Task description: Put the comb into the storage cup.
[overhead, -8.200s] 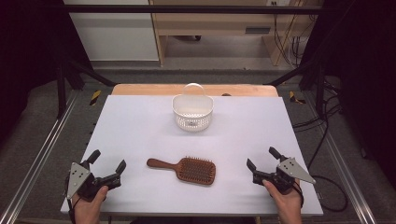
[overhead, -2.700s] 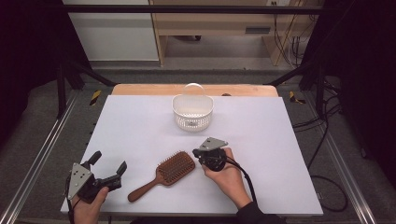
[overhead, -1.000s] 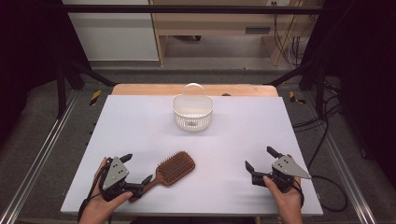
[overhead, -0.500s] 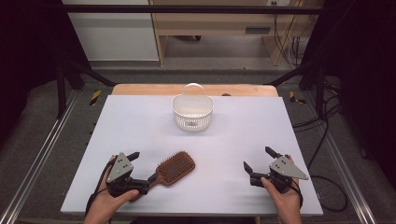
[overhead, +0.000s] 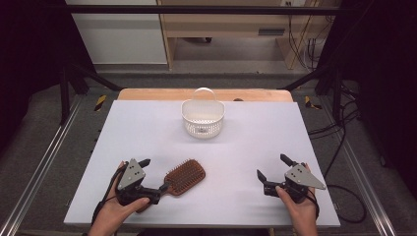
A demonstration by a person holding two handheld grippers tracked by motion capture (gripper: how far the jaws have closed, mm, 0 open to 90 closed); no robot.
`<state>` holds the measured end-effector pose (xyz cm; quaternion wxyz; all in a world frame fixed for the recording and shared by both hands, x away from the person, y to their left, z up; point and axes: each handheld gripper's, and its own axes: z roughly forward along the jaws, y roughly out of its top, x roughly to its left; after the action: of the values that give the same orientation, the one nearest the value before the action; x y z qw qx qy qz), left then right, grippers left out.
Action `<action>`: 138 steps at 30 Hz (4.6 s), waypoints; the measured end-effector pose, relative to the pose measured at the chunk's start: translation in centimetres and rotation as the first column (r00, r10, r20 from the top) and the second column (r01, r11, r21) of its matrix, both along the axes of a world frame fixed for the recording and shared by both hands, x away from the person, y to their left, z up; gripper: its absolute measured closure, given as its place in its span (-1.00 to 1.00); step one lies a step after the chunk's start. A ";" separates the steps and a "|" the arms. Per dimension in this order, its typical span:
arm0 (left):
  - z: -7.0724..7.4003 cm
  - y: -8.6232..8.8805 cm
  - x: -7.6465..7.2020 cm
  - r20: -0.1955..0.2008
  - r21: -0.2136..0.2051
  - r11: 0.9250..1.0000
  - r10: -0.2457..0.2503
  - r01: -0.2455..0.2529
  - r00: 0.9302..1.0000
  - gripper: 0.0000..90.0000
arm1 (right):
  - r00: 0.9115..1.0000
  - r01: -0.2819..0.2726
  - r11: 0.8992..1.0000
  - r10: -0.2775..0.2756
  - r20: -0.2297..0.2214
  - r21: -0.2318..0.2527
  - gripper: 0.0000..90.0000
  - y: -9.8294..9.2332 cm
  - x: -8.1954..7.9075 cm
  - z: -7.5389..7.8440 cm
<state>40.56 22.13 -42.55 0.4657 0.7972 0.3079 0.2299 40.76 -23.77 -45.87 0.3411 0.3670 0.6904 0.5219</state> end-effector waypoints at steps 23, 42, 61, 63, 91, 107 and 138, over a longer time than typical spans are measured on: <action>0.6 1.5 0.1 -0.103 0.018 1.000 0.021 -0.019 0.994 -0.93 | 1.000 0.018 1.000 -0.019 0.013 0.010 -0.89 -0.3 -0.1 0.1; 0.6 0.6 0.9 -0.222 0.171 0.985 0.007 0.032 0.975 -0.91 | 0.999 0.029 0.999 -0.030 0.018 0.024 -0.89 -0.5 -0.1 0.2; -1.1 -0.6 1.6 -0.329 0.257 0.964 0.016 0.074 0.944 -0.91 | 1.000 0.029 0.999 -0.029 0.012 0.028 -0.89 -0.5 0.1 0.1; -1.2 -0.8 1.6 -0.349 0.272 0.958 0.009 0.092 0.937 -0.82 | 1.000 0.029 0.999 -0.029 0.012 0.030 -0.89 -0.5 0.1 0.1; -2.6 -3.4 2.2 -0.490 0.407 0.888 0.017 0.211 0.871 0.20 | 1.000 0.029 0.999 -0.030 0.003 0.043 -0.89 -0.6 0.1 0.1; -2.8 -3.4 1.8 -0.455 0.402 0.893 0.001 0.205 0.891 0.49 | 0.999 0.041 0.998 -0.041 0.008 0.049 -0.89 -0.8 -0.1 0.2; -1.5 -4.1 1.9 -0.237 0.332 0.937 -0.032 0.112 0.971 0.60 | 1.000 0.028 0.996 -0.028 0.006 0.082 -0.89 -0.7 0.0 0.2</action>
<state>42.44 18.02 -44.04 0.2893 0.8979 0.2850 0.1699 40.79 -24.43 -45.72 0.3355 0.3885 0.6621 0.5460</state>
